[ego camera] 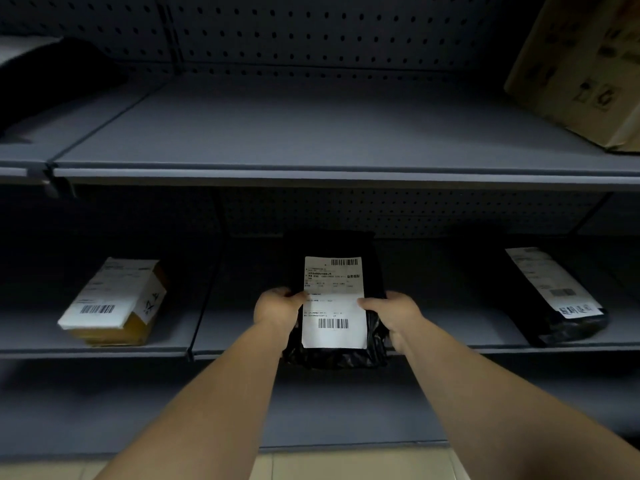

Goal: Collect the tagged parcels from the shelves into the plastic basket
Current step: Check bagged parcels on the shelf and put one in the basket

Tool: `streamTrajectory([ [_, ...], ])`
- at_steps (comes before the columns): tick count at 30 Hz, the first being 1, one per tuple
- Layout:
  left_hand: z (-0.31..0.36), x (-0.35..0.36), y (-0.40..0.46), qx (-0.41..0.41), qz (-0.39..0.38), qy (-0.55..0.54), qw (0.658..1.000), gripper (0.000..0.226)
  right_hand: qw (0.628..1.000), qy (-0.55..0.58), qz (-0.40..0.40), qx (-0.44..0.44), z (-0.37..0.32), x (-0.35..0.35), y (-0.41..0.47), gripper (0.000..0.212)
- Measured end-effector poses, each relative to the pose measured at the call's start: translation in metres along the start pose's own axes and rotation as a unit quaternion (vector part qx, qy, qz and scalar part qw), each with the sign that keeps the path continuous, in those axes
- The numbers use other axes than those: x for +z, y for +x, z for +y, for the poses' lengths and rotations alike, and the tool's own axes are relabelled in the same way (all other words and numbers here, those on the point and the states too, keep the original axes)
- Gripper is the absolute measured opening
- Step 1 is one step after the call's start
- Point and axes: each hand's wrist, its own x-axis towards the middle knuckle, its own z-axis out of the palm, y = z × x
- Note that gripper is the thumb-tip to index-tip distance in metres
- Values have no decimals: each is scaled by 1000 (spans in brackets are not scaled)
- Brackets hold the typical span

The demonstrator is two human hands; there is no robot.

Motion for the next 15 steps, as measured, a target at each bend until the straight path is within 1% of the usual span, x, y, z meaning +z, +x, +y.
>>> streamTrajectory([
  [3, -6, 6, 16, -3, -2, 26, 1000, 55, 1000, -16, 0, 12, 7, 3, 18, 41],
  [9, -14, 13, 38, -18, -14, 91, 996, 50, 999, -31, 0, 21, 15, 8, 40, 39],
  [15, -18, 17, 49, -25, -18, 114, 993, 44, 998, -47, 13, 32, 19, 12, 51, 44],
])
